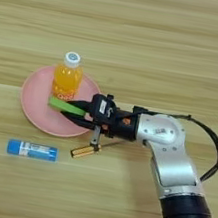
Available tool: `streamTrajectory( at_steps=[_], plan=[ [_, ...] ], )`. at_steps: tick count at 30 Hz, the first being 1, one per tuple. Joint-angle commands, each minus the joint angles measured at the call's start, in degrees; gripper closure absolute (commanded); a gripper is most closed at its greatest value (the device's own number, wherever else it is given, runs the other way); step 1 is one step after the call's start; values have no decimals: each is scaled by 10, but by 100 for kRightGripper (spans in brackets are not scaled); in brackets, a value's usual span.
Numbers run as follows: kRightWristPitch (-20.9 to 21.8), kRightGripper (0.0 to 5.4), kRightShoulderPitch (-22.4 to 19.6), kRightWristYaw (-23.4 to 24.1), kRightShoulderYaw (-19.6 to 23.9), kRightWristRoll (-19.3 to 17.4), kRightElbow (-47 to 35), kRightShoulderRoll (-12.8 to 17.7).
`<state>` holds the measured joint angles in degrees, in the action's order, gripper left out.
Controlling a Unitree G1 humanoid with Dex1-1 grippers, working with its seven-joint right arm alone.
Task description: Move the objects on the table
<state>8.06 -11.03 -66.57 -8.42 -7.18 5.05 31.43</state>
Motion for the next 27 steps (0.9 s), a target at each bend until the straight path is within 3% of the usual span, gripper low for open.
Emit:
streamTrajectory(
  at_steps=[1, 17, 27],
  plan=[
    [6, 464, -53, 36, 4, 15, 6, -2],
    [3, 464, -72, 50, -26, 47, 56, -35],
    [9, 464, -78, 54, -36, 64, 85, -39]
  ],
)
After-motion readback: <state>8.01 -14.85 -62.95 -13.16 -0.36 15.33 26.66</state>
